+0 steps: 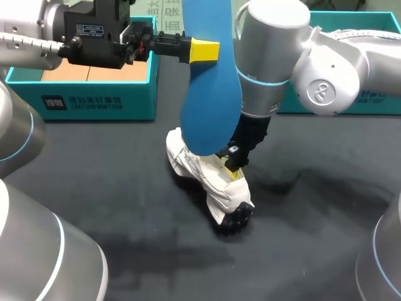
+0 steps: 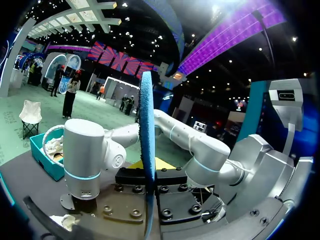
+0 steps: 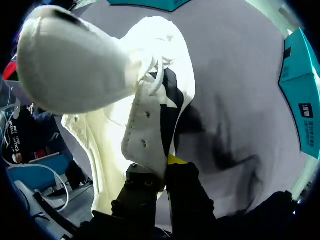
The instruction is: Take the shoe out of the shoebox, open the shoe tongue, remove and reinsert the insole, then place the shoe into the shoebox
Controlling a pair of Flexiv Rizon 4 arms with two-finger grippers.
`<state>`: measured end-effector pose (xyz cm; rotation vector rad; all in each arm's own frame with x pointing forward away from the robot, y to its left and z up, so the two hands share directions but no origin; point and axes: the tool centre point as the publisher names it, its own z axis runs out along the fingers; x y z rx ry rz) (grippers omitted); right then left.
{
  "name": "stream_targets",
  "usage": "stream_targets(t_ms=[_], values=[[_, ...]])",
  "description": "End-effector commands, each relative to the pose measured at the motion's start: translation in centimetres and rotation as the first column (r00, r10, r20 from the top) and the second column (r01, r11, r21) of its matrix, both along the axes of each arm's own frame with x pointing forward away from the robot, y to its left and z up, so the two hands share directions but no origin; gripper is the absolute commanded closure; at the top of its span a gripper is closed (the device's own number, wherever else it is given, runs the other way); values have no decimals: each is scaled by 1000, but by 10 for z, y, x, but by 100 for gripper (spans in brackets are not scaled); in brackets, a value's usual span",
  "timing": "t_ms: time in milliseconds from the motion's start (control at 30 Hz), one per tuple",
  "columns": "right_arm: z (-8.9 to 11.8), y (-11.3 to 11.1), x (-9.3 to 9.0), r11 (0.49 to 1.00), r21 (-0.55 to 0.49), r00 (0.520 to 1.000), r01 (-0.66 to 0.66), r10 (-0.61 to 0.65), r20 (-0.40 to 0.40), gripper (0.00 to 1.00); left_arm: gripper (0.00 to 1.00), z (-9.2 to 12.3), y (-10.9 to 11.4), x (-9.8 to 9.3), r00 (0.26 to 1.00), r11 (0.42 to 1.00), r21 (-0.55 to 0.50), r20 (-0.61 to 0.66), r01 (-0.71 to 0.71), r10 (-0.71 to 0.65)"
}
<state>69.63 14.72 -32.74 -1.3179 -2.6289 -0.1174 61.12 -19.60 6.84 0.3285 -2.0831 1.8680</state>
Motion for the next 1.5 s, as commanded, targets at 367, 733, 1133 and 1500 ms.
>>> stream_targets(t_ms=[367,733,1133,1500], values=[[3,-12,-24,937,67,939,344,-342,-37,100,100,-1,-1,0,1000,1000,1,0,0,0],[-3,-5,-28,918,94,922,384,-386,5,100,100,-1,-1,0,1000,1000,1,0,0,0],[-20,0,-28,907,109,913,406,-407,-9,100,100,-1,-1,0,1000,1000,1,0,0,0],[-40,4,-29,905,119,912,407,-410,2,100,100,-1,-1,0,1000,1000,1,0,0,0]])
